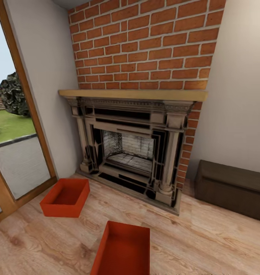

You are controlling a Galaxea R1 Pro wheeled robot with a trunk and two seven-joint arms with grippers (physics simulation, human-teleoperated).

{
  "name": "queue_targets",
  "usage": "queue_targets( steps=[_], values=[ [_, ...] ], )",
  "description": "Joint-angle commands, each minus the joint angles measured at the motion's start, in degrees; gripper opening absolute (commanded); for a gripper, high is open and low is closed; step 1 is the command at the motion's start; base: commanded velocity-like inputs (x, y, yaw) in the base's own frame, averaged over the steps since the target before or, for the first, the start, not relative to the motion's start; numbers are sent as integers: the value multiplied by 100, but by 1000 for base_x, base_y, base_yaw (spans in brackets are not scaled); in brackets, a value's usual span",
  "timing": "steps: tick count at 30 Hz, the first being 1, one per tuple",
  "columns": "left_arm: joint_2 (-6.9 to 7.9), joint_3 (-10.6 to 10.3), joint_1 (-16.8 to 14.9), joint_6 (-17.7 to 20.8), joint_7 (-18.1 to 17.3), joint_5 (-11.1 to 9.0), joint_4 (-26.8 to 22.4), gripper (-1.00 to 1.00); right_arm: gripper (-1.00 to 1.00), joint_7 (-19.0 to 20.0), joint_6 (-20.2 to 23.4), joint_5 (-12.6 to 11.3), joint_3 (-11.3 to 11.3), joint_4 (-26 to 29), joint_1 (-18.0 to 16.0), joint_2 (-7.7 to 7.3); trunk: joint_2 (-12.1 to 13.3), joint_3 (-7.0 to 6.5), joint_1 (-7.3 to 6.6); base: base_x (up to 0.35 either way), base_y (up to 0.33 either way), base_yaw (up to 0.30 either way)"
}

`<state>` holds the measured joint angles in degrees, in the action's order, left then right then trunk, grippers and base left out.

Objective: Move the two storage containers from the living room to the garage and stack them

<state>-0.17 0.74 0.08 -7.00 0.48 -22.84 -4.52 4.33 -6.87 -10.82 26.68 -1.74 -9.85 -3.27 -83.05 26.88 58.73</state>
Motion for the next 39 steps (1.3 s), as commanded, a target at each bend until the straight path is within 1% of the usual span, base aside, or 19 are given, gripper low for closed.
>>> queue_targets(
  steps=[1,6,19,22,28,39],
  values=[
    [-1,5,1,-12,5,-19,-5,100,100,33,-34,-61,39,-19,-8,1,-3,5,0,0,0,-290],
    [-2,5,1,-12,5,-19,-5,100,100,39,-25,-59,40,-17,-8,18,-3,5,0,0,0,-209],
    [-10,2,1,-9,2,-17,-5,100,100,44,-49,-52,47,-11,-8,11,-3,5,0,2,0,-12],
    [-6,-2,1,-6,-13,0,-5,100,100,43,-60,-44,47,-11,-8,6,-3,5,0,115,82,0],
    [-9,-4,1,1,-35,5,-3,100,100,42,-77,-52,39,-11,-8,-15,-3,5,0,217,223,0],
    [-10,-4,1,-3,-9,-9,-5,100,100,34,-78,-60,39,-11,-8,-16,-3,5,0,158,306,0]
  ],
)
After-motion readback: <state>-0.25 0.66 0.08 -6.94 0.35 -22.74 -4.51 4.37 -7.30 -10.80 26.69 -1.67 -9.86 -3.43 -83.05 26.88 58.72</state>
